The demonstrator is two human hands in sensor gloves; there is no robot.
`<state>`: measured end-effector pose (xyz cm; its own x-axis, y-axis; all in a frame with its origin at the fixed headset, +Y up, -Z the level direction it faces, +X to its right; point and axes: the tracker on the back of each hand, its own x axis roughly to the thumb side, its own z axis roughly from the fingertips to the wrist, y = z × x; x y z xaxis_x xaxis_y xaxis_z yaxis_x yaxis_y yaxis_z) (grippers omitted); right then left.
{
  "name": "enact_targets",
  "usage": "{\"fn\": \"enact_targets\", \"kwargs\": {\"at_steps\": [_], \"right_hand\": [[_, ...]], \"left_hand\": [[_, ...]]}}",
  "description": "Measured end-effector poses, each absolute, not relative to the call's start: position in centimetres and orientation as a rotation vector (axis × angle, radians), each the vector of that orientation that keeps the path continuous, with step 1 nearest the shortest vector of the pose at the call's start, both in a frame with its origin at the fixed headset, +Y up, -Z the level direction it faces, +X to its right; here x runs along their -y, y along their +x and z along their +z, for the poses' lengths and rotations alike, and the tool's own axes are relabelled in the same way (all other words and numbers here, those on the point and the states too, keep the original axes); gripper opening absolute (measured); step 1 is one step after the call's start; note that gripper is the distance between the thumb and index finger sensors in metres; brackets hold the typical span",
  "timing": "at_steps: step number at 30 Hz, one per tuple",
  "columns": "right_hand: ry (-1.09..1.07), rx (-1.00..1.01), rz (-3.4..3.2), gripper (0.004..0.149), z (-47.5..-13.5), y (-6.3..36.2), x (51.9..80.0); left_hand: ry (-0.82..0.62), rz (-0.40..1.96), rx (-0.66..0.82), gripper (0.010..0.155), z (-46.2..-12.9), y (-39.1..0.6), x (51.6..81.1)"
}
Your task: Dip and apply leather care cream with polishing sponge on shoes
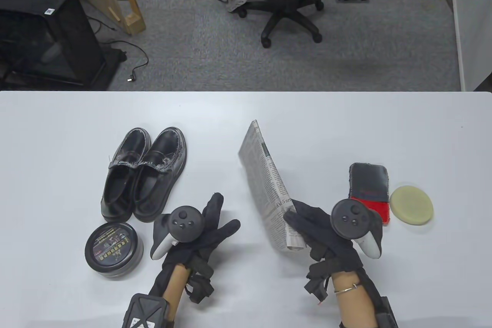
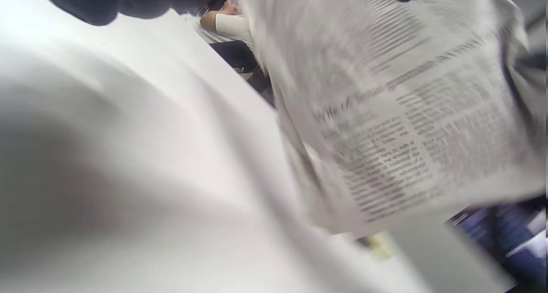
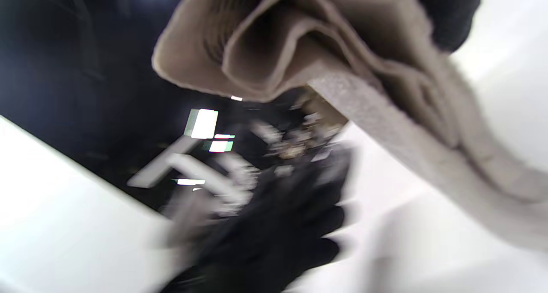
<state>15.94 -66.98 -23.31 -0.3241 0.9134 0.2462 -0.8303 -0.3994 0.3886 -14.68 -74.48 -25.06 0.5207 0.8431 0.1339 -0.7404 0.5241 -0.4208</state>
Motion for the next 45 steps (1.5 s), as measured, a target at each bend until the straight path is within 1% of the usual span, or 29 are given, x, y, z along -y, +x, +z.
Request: {"fn": "enact_targets", "kwargs": {"at_steps": [3,5,6,7,8,9,10,11,13,15,16,17,18,20,22,24,25,26,27,29,30,32,34,35,37,39,41,43,45], "right_hand": [[0.663,-0.352,1.619,0.051,-23.1,16.1,67.5],[0.696,-0.412,1.485,0.051,-23.3,15.9,68.5],[0.695,-0.460,1.450,0.051,-23.6,16.0,69.1],[0.685,-0.470,1.451,0.051,-23.6,16.0,69.5],[0.654,-0.475,1.477,0.051,-23.9,16.3,69.9],[0.596,-0.462,1.549,0.051,-24.2,16.7,70.4],[0.555,-0.446,1.614,0.053,-24.3,17.0,70.7],[0.470,-0.401,1.756,0.058,-24.4,17.6,71.0],[0.341,-0.298,1.956,0.065,-24.1,18.1,71.1],[0.236,-0.074,2.264,0.074,-23.3,17.6,70.5],[0.240,0.014,2.362,0.074,-22.9,17.1,70.1],[0.315,0.101,2.442,0.075,-22.4,16.1,69.8],[0.394,0.127,2.476,0.076,-21.9,15.0,69.5],[0.596,0.017,2.427,0.084,-20.7,11.9,69.3],[0.716,-0.096,2.335,0.090,-20.0,9.7,69.5],[0.770,-0.169,2.273,0.096,-19.6,8.3,69.7],[0.747,-0.137,2.284,0.098,-19.4,8.2,69.7],[0.732,-0.093,2.300,0.097,-19.4,8.3,69.7],[0.682,-0.006,2.322,0.095,-19.4,8.7,69.5],[0.641,0.027,2.298,0.092,-19.4,9.3,69.4],[0.593,0.057,2.272,0.082,-19.4,9.6,69.3],[0.568,0.122,2.252,0.063,-19.6,10.1,69.3],[0.571,0.130,2.249,0.057,-19.8,10.4,69.2],[0.579,0.120,2.239,0.055,-19.8,10.5,69.1],[0.604,0.115,2.215,0.053,-19.6,10.3,69.0],[0.582,0.178,2.223,0.047,-19.4,10.1,68.8],[0.539,0.283,2.268,0.044,-19.3,10.1,68.4],[0.521,0.301,2.275,0.042,-19.4,10.4,68.2],[0.483,0.286,2.233,0.040,-19.5,11.0,68.1]], "left_hand": [[-0.366,1.245,0.376,0.117,-25.4,-14.4,74.7],[-0.384,1.409,0.427,0.117,-25.5,-14.1,75.1],[-0.409,1.501,0.468,0.111,-25.6,-14.0,75.4],[-0.425,1.549,0.492,0.095,-25.6,-13.9,75.6],[-0.446,1.633,0.527,0.071,-25.6,-13.8,75.7],[-0.439,1.694,0.510,0.054,-25.5,-14.0,75.6],[-0.412,1.712,0.487,0.050,-25.4,-14.1,75.4],[-0.377,1.684,0.457,0.049,-25.4,-14.4,75.0],[-0.336,1.554,0.426,0.050,-25.1,-14.9,74.5],[-0.284,1.403,0.374,0.053,-24.7,-14.9,74.0],[-0.271,1.347,0.345,0.054,-24.6,-14.8,73.9],[-0.252,1.308,0.334,0.055,-24.5,-14.6,73.8],[-0.235,1.289,0.338,0.056,-24.4,-14.2,73.6],[-0.255,1.304,0.391,0.059,-24.1,-13.2,73.3],[-0.294,1.323,0.529,0.070,-23.5,-11.9,72.9],[-0.342,1.334,0.669,0.085,-22.7,-10.8,72.4],[-0.355,1.328,0.693,0.091,-22.2,-10.5,72.1],[-0.330,1.309,0.690,0.093,-22.0,-10.4,71.9],[-0.306,1.276,0.690,0.087,-21.9,-10.3,71.7],[-0.311,1.252,0.702,0.072,-21.7,-10.1,71.5],[-0.303,1.243,0.690,0.067,-21.6,-9.8,71.4],[-0.271,1.202,0.662,0.064,-21.5,-9.6,71.3],[-0.249,1.165,0.638,0.066,-21.5,-9.5,71.2],[-0.237,1.145,0.629,0.070,-21.4,-9.5,71.2],[-0.232,1.143,0.601,0.085,-21.4,-9.4,71.2],[-0.237,1.144,0.608,0.095,-21.4,-9.4,71.2],[-0.234,1.152,0.612,0.095,-21.4,-9.4,71.1],[-0.232,1.164,0.609,0.094,-21.4,-9.5,71.0],[-0.222,1.174,0.623,0.084,-21.4,-9.6,70.9]]}}
